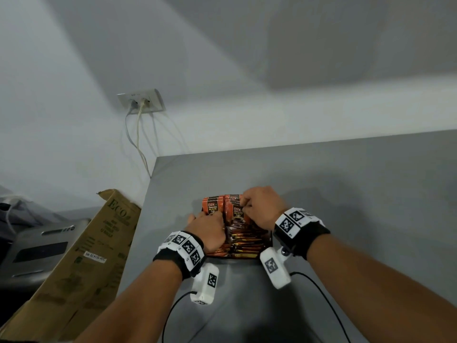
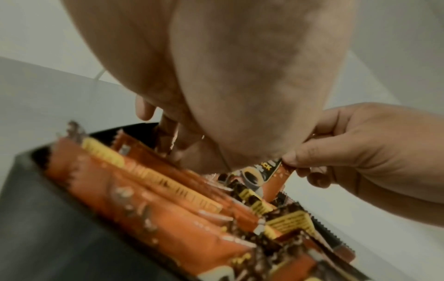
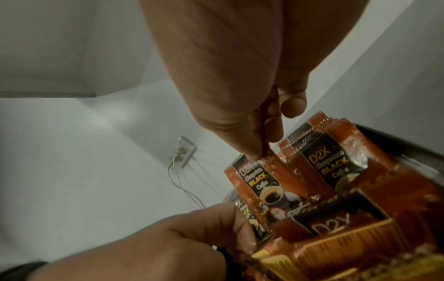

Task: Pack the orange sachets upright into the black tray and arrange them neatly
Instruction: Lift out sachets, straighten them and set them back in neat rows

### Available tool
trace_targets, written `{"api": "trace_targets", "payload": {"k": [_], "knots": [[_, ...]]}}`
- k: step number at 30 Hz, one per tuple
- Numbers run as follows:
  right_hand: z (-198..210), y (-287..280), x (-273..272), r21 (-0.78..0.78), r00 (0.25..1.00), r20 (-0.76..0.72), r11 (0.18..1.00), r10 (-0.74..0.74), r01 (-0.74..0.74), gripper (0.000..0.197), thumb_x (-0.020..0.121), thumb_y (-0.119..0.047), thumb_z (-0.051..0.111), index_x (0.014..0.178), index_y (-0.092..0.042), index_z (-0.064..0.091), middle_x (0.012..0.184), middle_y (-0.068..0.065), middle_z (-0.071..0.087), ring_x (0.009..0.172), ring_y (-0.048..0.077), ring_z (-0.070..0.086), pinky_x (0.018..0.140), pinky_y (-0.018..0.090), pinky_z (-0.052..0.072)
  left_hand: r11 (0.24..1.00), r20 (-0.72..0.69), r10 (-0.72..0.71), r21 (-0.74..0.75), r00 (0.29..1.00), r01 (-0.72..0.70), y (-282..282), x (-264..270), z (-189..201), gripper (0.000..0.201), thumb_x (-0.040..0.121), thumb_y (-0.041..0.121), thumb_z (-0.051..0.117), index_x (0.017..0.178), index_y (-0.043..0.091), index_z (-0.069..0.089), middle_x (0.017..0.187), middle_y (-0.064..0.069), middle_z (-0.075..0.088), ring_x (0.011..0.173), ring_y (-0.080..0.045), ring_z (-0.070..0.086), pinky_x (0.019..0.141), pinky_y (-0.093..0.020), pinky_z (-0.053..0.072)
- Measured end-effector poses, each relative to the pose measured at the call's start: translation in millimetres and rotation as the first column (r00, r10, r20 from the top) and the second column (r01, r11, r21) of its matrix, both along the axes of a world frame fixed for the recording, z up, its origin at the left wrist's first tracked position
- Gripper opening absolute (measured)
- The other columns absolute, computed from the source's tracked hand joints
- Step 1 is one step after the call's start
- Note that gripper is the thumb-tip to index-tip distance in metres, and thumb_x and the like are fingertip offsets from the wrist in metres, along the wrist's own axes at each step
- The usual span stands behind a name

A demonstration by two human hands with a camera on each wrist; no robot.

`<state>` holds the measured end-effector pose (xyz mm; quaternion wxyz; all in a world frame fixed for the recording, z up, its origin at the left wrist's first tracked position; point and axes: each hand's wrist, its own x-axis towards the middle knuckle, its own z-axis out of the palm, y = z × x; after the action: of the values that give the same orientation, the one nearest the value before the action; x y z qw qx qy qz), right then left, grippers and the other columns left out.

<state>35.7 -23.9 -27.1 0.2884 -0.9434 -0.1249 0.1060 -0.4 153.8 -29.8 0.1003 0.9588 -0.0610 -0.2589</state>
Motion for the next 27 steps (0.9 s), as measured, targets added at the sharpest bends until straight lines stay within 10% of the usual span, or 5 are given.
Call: {"api": "trace_targets", "payload": {"k": [17, 27], "knots": [[2.9, 23.2, 8.6, -0.062, 1.0, 0.009, 0.998, 0.021, -0.02, 0.024, 0.086, -0.012, 0.064, 0.071, -0.031, 0.059, 0.092, -0.005, 0.068, 0.085, 0.017, 0.065, 0.082, 0.036, 0.057, 0.994, 0.061, -0.001, -0.108, 0.998, 0.007, 16.4, -4.7, 1.7, 0.019, 0.088, 0.015, 0.043, 0.088, 0.02, 0.061, 0.094, 0.004, 0.062, 0.094, -0.019, 0.056, 0.099, -0.044, 0.033], [3.4, 66.0, 21.0, -0.127, 0.988, -0.073, 0.981, 0.136, -0.144, 0.022, 0.083, 0.001, 0.062, 0.082, -0.02, 0.067, 0.099, 0.003, 0.07, 0.088, 0.02, 0.064, 0.079, 0.029, 0.052, 0.983, 0.031, 0.016, -0.186, 0.999, -0.01, 29.1, -25.2, 7.3, 0.046, 0.072, 0.029, 0.033, 0.093, 0.019, 0.073, 0.101, 0.002, 0.072, 0.097, -0.019, 0.063, 0.104, -0.045, 0.039]]}}
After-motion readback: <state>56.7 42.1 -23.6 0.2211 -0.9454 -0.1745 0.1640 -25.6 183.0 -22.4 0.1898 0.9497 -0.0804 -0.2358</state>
